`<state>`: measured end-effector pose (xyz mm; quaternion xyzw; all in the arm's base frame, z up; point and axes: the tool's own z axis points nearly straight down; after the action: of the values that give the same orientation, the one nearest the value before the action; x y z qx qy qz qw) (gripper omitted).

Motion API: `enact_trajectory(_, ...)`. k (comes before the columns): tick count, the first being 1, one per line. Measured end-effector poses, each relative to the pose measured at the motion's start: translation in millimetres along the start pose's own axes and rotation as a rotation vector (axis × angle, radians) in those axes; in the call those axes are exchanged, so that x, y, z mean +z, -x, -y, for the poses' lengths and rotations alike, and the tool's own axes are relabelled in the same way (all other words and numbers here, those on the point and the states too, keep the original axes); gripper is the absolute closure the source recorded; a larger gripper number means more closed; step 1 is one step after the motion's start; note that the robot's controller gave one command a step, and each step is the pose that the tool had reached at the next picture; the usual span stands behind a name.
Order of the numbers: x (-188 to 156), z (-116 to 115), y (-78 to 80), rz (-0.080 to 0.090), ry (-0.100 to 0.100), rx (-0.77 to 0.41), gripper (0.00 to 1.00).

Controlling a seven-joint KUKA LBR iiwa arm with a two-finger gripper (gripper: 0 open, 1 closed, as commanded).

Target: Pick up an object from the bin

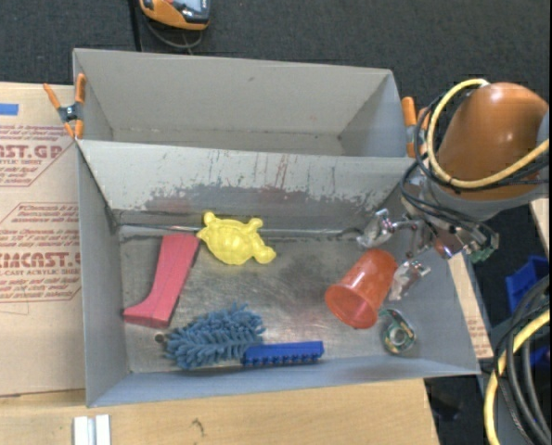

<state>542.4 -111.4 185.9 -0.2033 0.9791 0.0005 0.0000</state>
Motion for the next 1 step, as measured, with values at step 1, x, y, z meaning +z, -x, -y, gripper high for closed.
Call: enact_trajectory(1,-10.5,0.0,4.0,0.005,-0.003,-0.008,1.0)
